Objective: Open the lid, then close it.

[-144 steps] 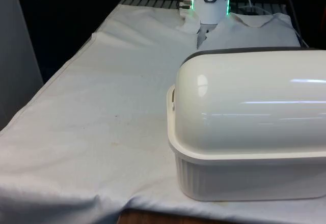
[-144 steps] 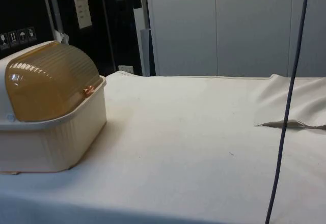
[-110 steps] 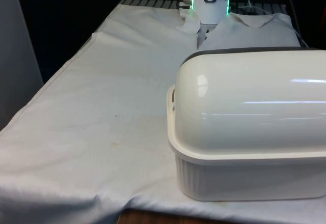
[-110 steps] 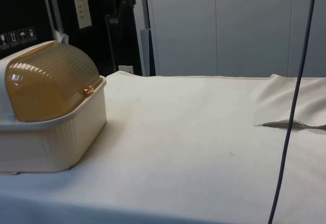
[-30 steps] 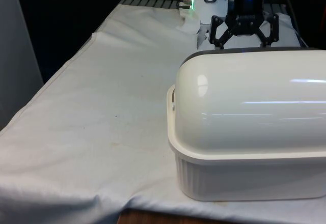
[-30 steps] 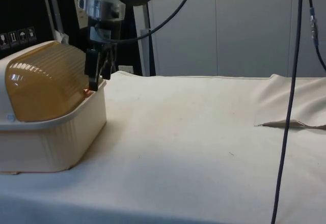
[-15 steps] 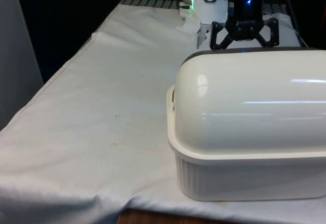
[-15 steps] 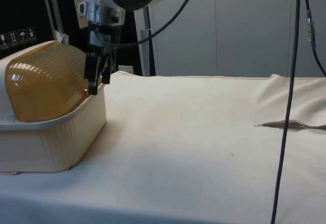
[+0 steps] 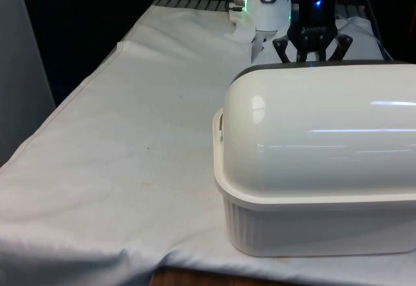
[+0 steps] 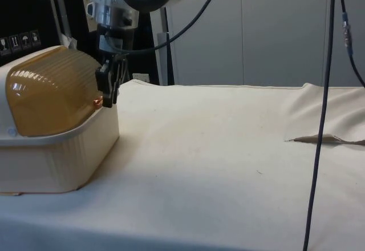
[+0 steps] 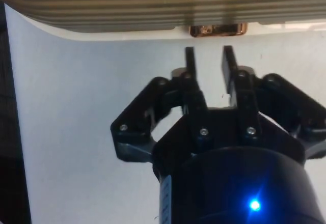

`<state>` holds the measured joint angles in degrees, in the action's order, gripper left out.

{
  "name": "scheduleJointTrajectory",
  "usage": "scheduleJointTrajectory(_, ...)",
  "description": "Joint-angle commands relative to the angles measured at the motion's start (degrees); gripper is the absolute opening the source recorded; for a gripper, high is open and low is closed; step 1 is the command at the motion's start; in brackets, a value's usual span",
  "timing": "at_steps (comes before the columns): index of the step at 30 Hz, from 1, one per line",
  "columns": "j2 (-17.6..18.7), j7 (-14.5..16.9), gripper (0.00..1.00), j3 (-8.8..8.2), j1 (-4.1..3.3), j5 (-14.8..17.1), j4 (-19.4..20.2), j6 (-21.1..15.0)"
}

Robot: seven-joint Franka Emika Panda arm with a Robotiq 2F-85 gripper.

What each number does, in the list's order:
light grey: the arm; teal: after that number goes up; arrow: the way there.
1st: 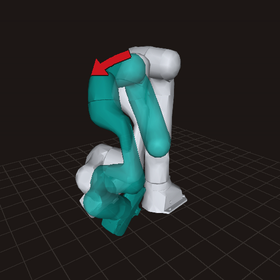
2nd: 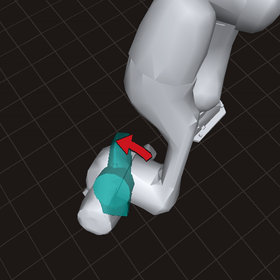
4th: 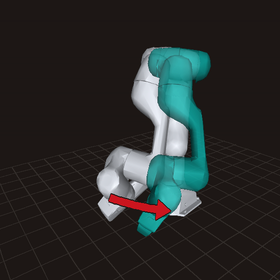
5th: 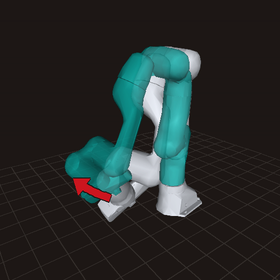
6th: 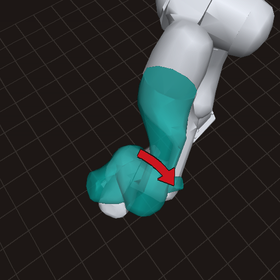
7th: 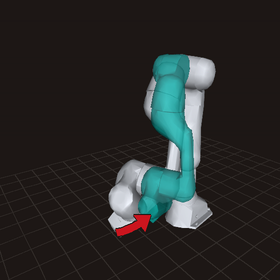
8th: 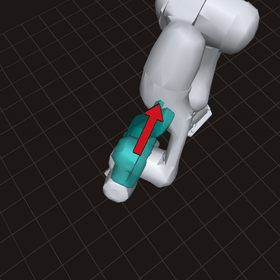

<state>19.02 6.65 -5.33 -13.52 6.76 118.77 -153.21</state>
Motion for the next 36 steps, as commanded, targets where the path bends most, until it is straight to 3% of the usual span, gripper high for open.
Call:
scheduleJointTrajectory(1, 0.2, 0.7, 0.28, 0.52, 0.34, 0.8, -0.2, -0.2)
scheduleJointTrajectory(3, 0.2, 0.7, 0.18, 0.52, 0.34, 0.7, -0.2, -0.2)
scheduleJointTrajectory(4, 0.0, 0.1, 0.14, 0.0, 0.0, 0.0, -0.1, 0.0)
scheduleJointTrajectory(5, 0.2, 0.7, 0.14, 0.52, 0.34, 0.7, -0.2, -0.2)
scheduleJointTrajectory(7, 0.5, 0.2, 0.0, 0.4, -0.06, 0.4, -0.6, -0.2)
scheduleJointTrajectory(36, 1.9, 0.1, 0.0, 0.34, -0.06, 0.1, -2.3, 0.1)
